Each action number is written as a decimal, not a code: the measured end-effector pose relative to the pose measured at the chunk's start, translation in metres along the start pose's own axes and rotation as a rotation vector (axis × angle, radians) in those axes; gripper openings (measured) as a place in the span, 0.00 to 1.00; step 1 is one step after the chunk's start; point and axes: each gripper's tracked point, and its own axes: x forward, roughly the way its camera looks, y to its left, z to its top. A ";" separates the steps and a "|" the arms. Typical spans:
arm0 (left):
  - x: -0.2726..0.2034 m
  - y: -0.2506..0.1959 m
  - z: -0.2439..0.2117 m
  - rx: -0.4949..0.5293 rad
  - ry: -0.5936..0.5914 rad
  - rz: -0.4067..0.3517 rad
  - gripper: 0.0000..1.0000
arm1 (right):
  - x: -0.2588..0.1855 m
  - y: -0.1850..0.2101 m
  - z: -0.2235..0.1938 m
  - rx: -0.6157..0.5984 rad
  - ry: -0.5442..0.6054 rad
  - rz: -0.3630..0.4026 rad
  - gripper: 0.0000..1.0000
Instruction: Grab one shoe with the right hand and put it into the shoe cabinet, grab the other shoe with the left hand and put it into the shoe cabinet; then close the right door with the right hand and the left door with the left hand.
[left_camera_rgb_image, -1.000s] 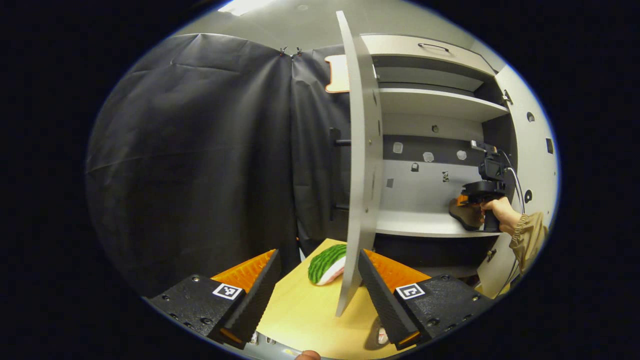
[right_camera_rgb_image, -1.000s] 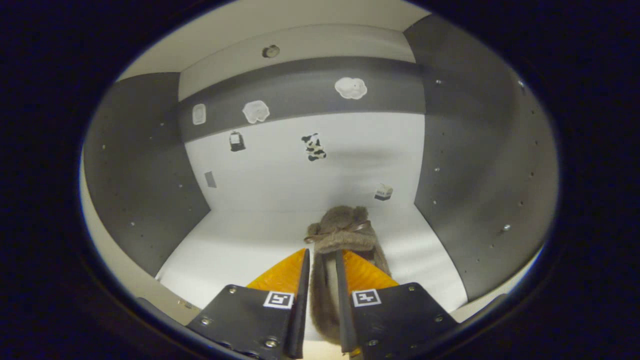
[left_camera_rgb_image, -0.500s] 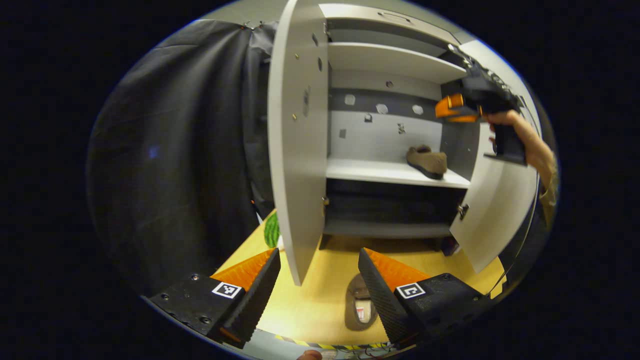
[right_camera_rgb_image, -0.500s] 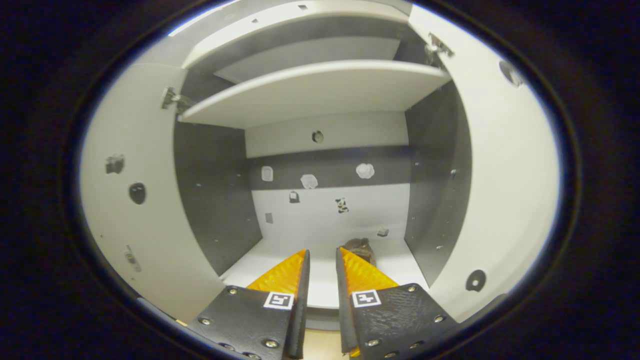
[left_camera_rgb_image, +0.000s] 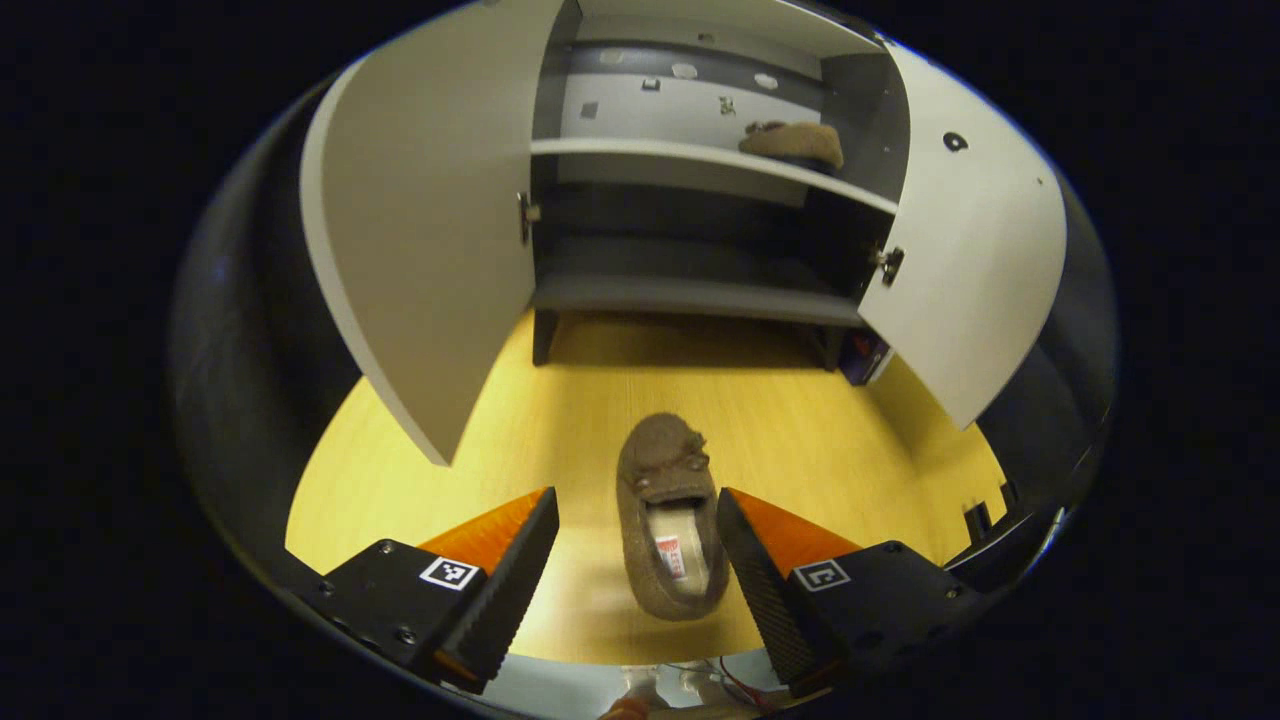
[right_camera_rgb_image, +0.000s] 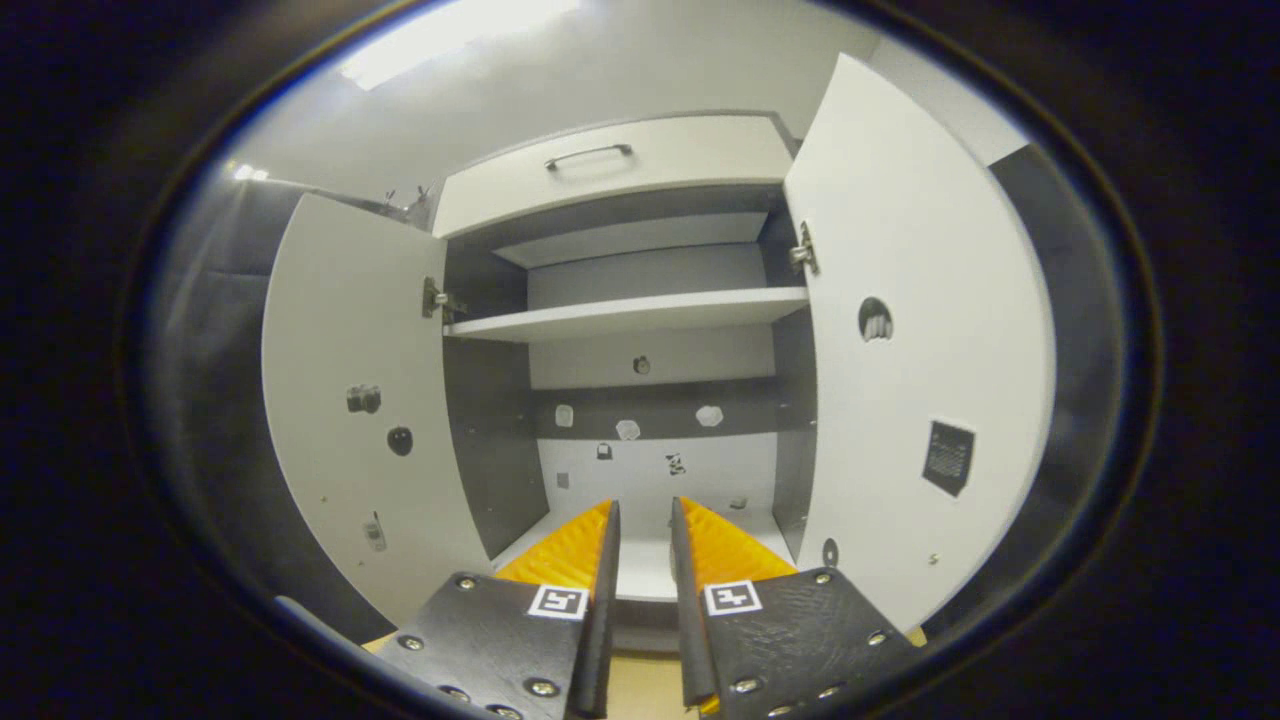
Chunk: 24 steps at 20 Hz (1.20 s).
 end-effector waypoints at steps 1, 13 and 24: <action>0.008 0.003 -0.007 0.011 0.022 -0.003 0.98 | -0.009 -0.009 0.006 -0.010 -0.014 -0.020 0.28; 0.115 0.015 -0.028 0.076 0.101 -0.018 0.86 | -0.070 -0.071 0.024 -0.078 -0.035 -0.241 0.28; 0.096 0.021 0.018 0.130 0.056 0.020 0.04 | -0.076 -0.072 0.025 -0.073 -0.039 -0.244 0.28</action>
